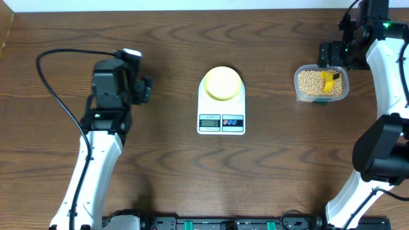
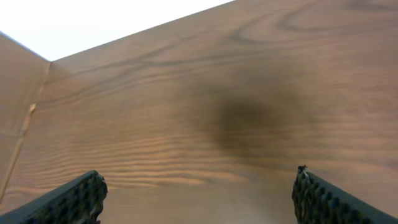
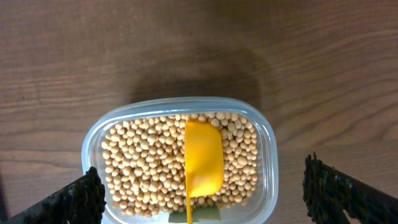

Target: Scoop item into bowl and weigh 50g on scale

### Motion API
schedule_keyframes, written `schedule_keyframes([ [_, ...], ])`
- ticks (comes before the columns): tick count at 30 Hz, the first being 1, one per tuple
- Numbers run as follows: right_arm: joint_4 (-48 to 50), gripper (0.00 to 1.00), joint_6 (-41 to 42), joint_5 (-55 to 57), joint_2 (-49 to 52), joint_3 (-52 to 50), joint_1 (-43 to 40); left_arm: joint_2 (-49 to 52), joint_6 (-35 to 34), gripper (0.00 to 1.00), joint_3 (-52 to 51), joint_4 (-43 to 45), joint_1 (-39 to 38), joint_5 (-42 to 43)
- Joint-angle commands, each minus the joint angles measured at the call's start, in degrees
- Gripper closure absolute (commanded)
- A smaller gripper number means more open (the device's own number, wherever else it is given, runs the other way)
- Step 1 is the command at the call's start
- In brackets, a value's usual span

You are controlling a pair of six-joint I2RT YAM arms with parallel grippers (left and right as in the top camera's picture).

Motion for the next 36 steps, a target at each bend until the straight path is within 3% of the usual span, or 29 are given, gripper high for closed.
schedule_keyframes([
  [1,0.0,0.01,-0.11,0.09,0.5,0.79,-0.22,1.88,-0.2,0.02,-0.28,2.34,3.04,-0.87],
  [5,0.0,0.01,-0.11,0.09,0.5,0.79,-0.22,2.8,-0.22,0.02,-0.24,4.33,4.74,4.13],
  [20,0.0,0.01,-0.11,0.09,0.5,0.79,-0.22,2.97,-3.19,0.02,0.13,3.02,4.76,7.74],
  [26,0.0,0.01,-0.11,0.09,0.5,0.79,-0.22,2.97,-6.34,0.02,2.45,-3.72,4.74,15.23],
  [30,0.0,0.01,-0.11,0.09,0.5,0.79,-0.22,2.97,-12.17,0.02,3.54,-10.19,4.24,22.23],
  [33,0.0,0.01,-0.13,0.09,0.5,0.79,-0.22,2.97,-14.78,0.02,3.61,-16.11,2.54,28.94],
  [36,0.0,0.01,-0.13,0.09,0.5,0.79,-0.22,2.97,-14.73,0.02,3.61,-22.21,-0.98,29.81],
])
